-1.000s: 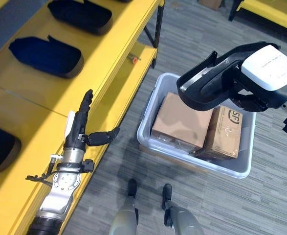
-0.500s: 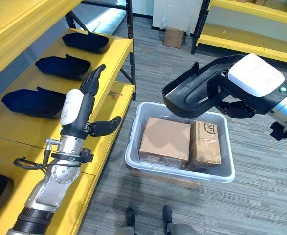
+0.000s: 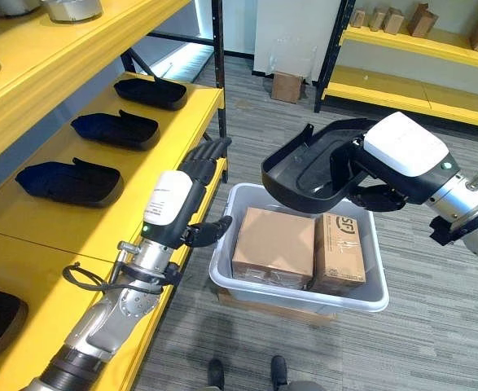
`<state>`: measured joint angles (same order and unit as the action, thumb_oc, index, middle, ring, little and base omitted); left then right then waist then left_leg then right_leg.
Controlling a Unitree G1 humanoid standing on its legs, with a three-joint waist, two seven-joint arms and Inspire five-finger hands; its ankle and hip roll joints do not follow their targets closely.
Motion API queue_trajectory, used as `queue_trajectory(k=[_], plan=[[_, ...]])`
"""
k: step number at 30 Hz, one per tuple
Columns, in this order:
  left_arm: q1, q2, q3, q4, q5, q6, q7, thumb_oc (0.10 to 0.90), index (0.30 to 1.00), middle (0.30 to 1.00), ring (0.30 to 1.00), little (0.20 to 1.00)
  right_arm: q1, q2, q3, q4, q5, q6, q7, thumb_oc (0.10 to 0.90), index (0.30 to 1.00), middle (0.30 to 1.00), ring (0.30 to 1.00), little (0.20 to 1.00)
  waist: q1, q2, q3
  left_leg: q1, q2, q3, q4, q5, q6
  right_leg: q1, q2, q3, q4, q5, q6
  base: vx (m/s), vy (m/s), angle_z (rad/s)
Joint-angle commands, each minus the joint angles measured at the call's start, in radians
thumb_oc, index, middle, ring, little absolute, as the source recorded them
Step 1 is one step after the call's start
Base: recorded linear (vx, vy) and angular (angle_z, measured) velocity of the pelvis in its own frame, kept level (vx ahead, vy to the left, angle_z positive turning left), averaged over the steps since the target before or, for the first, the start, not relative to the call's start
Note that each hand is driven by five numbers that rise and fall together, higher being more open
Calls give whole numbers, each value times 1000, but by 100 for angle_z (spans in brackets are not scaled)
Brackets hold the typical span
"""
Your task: Move parts from the plastic box to the shelf.
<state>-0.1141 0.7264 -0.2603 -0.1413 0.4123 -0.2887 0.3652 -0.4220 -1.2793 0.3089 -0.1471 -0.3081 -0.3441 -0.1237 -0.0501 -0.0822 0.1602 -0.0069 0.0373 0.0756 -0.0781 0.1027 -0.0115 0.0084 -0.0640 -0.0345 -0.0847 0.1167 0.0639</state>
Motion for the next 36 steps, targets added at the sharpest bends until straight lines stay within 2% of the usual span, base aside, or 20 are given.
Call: queue_trajectory(k=[1, 3, 17, 36], plan=[[-130, 23, -49, -73, 33, -71, 61, 900, 1000, 1000, 1000, 1000, -209, 53, 25, 61, 93, 9, -133, 400, 300, 300, 300, 300, 19, -38, -149, 19, 88, -3, -9, -82, -59, 63, -86, -11, 26, -101, 113, 0, 0, 0], [-153, 16, -83, -76, 37, -75, 58, 900, 1000, 1000, 1000, 1000, -242, 64, 56, 62, 89, 11, -136, 400, 300, 300, 300, 300, 18, -40, -148, 20, 89, -4, -9, -81, -59, 64, -85, -10, 25, -102, 112, 0, 0, 0], [-264, -24, -161, -61, 84, -62, 86, 900, 1000, 1000, 1000, 1000, -376, 92, 181, 81, 73, 17, -142, 400, 300, 300, 300, 300, 13, -46, -141, 24, 94, -7, -9, -72, -57, 64, -82, -7, 36, -104, 104, -8, 0, 0], [-389, -38, -203, -119, 185, -47, 138, 900, 1000, 1000, 1000, 1000, -465, 135, 259, 104, 58, 33, -139, 400, 300, 300, 300, 300, 4, -45, -148, 39, 92, 0, -9, -81, -51, 67, -84, 6, 41, -109, 103, 0, 1, 0]])
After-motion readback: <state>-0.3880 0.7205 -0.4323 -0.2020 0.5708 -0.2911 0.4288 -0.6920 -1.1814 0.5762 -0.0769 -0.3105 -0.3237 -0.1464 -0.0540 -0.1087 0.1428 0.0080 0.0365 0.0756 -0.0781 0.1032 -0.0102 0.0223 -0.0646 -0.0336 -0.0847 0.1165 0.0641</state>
